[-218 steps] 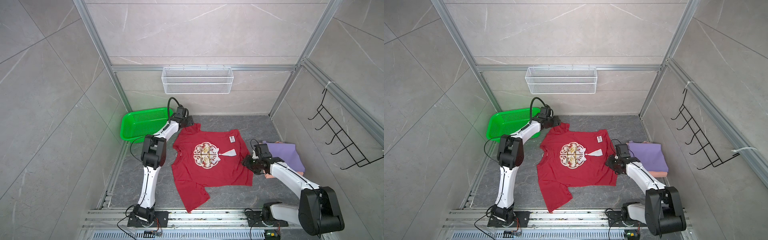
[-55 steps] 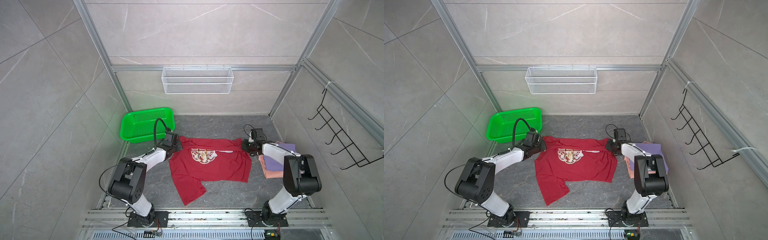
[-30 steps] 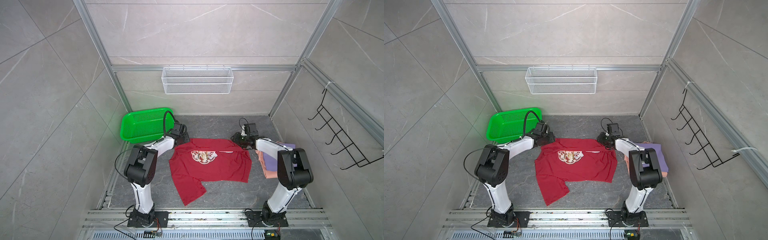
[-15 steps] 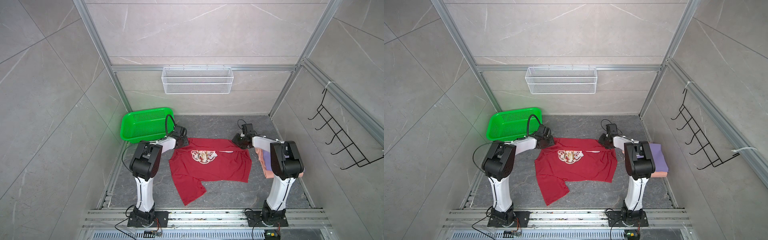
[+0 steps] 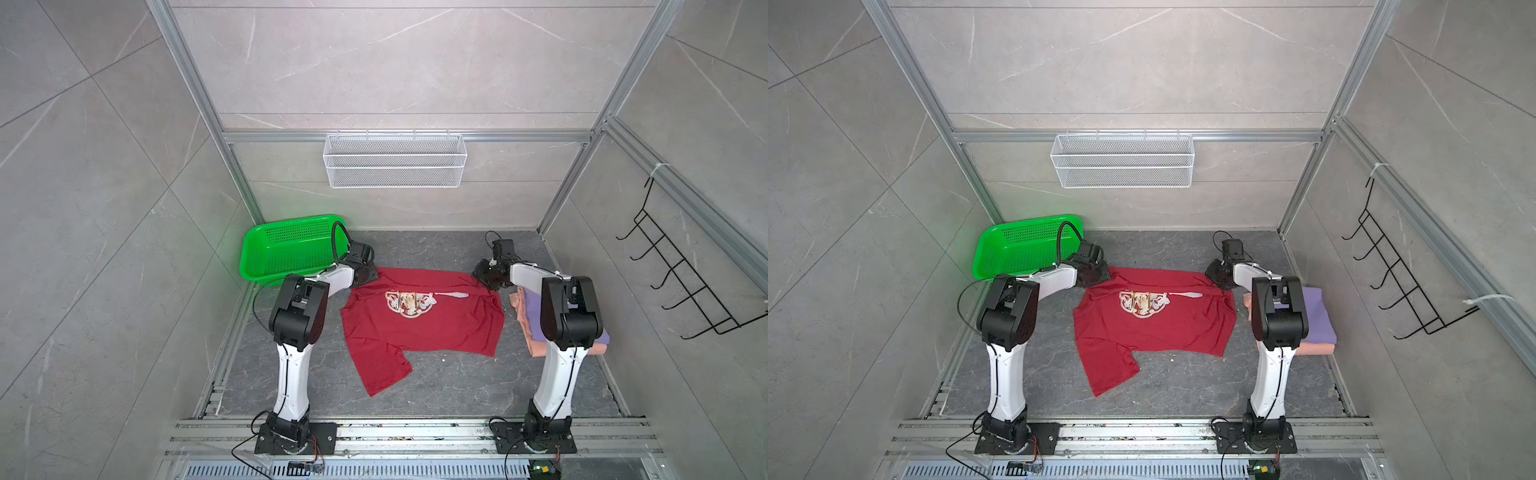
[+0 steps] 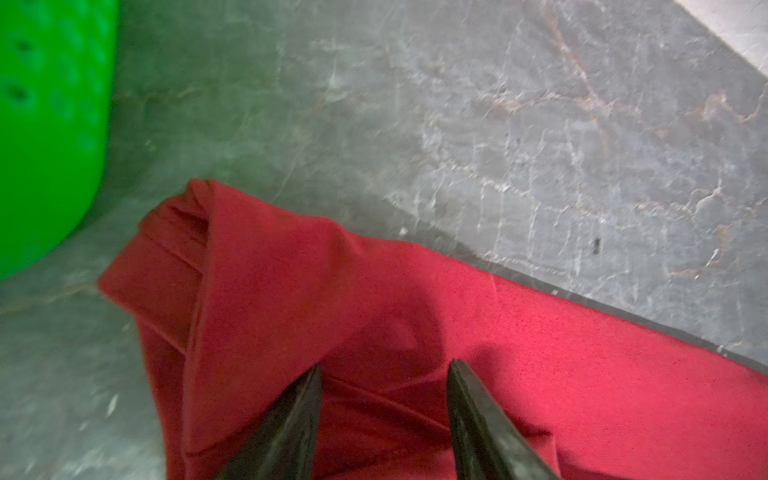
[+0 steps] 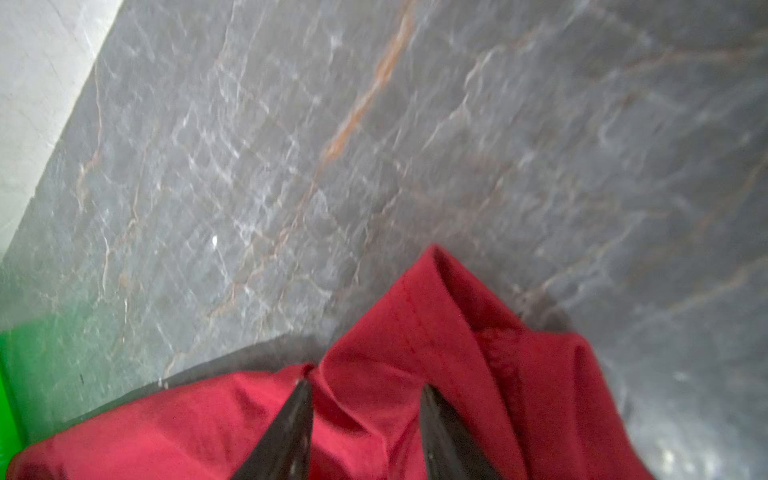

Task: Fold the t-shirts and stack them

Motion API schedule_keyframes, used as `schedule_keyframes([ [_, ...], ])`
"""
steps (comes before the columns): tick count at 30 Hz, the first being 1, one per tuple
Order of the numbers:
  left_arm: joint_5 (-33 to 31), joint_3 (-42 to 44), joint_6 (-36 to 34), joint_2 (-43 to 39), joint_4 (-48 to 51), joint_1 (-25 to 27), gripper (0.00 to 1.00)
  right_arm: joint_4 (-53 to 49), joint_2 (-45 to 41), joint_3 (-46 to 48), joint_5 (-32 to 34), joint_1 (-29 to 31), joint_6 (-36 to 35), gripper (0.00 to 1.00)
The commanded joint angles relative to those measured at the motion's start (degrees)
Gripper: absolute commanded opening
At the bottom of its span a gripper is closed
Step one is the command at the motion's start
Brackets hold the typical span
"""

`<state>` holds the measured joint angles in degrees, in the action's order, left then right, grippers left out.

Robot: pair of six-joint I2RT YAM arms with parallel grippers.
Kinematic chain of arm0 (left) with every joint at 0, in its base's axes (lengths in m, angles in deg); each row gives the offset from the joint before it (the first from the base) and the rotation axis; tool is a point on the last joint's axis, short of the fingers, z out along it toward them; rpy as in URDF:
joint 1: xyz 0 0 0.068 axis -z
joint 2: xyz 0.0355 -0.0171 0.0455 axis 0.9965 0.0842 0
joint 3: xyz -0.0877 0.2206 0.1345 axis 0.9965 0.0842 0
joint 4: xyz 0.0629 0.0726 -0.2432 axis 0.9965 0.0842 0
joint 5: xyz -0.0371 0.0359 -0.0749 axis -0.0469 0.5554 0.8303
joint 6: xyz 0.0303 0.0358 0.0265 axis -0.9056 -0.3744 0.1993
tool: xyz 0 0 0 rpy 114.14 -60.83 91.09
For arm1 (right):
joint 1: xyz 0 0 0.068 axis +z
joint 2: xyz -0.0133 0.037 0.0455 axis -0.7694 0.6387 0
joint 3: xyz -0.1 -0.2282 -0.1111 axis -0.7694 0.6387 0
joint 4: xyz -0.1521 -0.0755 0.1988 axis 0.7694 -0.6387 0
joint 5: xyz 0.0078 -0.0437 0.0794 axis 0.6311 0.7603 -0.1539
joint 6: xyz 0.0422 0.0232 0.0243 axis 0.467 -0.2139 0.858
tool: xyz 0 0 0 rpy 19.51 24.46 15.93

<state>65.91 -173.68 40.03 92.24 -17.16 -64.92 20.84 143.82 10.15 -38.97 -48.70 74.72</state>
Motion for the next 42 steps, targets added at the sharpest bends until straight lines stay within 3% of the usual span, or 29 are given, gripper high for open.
schedule_keyframes([
  [1, -0.1, -3.1, -2.2, 0.6, 4.9, -0.9, 0.53, -4.4, 1.6, -1.6, 0.3, -0.8, -0.1, 0.45],
  [7, 1.6, -5.5, -6.3, -5.1, 5.3, -1.2, 0.53, -2.3, -7.2, 1.3, -2.6, -0.8, -3.7, 0.46],
  [12, 3.6, -0.7, -6.8, -15.2, 3.6, -1.0, 0.56, -1.9, -20.1, 8.1, -3.9, -0.8, -5.7, 0.5],
  [19, 5.0, 16.3, -4.5, -33.4, 2.3, -0.6, 0.77, -5.3, -37.1, 21.2, -4.3, -0.7, -6.6, 0.63],
  [20, 5.1, 19.1, -3.9, -36.1, 2.4, -0.4, 0.8, -5.6, -39.6, 23.4, -4.4, -0.7, -6.3, 0.7],
  [23, 6.1, 27.1, 0.3, -44.0, 4.1, 0.1, 0.83, -6.6, -47.1, 30.3, -5.1, -0.6, -4.4, 0.74],
  [24, 6.1, 29.9, 2.1, -46.3, 5.1, 0.6, 0.83, -7.0, -49.6, 32.4, -5.4, -0.5, -3.8, 0.9],
  [25, 6.2, 32.1, 3.6, -48.3, 5.9, 1.1, 0.83, -7.8, -51.6, 33.9, -5.4, -0.4, -3.4, 0.99],
  [34, 3.1, 45.0, 22.4, -59.4, 24.9, 15.1, 0.82, -19.4, -65.8, 45.7, -5.6, 0.5, 0.8, 0.99],
  [42, 5.2, 56.1, 38.9, -63.9, 24.8, 28.2, 0.75, -21.2, -70.7, 54.9, -5.9, 1.1, 6.4, 0.91],
])
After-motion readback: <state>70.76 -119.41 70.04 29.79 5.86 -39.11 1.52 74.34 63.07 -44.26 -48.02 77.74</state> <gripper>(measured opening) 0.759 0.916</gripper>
